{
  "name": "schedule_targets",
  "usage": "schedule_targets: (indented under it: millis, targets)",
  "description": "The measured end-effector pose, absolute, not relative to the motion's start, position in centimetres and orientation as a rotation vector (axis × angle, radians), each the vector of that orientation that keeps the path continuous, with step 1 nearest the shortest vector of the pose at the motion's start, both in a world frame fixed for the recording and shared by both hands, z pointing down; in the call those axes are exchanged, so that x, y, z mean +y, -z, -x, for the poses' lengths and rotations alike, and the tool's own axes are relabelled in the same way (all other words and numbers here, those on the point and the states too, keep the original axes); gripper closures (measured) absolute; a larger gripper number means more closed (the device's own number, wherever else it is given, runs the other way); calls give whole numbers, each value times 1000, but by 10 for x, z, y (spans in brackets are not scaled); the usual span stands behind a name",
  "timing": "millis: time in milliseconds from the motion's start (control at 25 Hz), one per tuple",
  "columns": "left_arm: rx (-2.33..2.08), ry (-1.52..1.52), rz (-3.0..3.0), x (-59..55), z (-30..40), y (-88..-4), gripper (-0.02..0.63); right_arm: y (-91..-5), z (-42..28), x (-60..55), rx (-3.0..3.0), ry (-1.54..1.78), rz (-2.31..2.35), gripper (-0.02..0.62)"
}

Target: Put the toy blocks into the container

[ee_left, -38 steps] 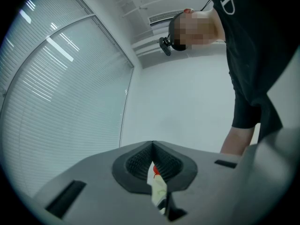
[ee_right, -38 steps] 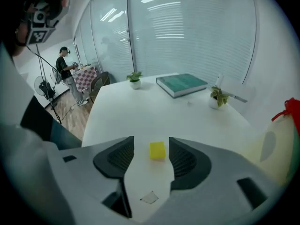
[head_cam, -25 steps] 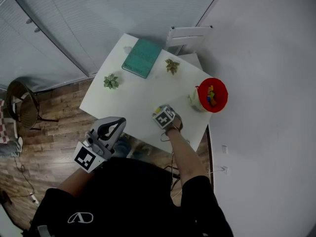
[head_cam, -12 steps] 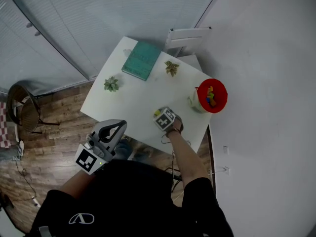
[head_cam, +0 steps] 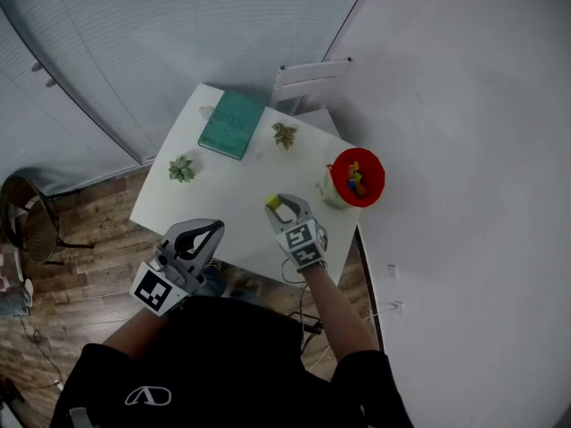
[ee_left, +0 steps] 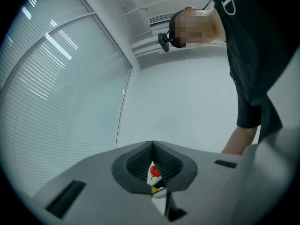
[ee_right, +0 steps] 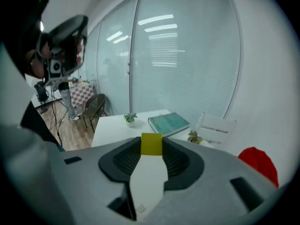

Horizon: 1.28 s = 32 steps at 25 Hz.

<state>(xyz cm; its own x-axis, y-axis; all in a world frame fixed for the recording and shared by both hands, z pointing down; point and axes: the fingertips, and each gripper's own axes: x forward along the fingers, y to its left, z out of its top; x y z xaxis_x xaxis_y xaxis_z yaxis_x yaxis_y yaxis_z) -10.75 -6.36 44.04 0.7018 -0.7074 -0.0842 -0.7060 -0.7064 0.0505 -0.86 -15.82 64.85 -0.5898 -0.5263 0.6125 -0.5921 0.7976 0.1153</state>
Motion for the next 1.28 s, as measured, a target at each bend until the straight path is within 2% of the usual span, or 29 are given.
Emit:
schedule_targets:
  millis: [280, 560, 960, 1280]
  targets:
    - [-1090, 184, -2944, -72, 77, -429, 601, -517, -27, -143, -2554, 16, -1138, 451]
    - [-960, 218, -2999, -79, 45, -421, 601, -431, -77, -106, -2628, 202, -1456, 451]
    - [-797, 224, -3053, -80, 2, -412, 601, -408, -148, -62, -2592, 236, -1855, 451]
    - [-744, 227, -3062, -77, -10, -412, 601, -407, -160, -55, -2563, 244, -1926, 451]
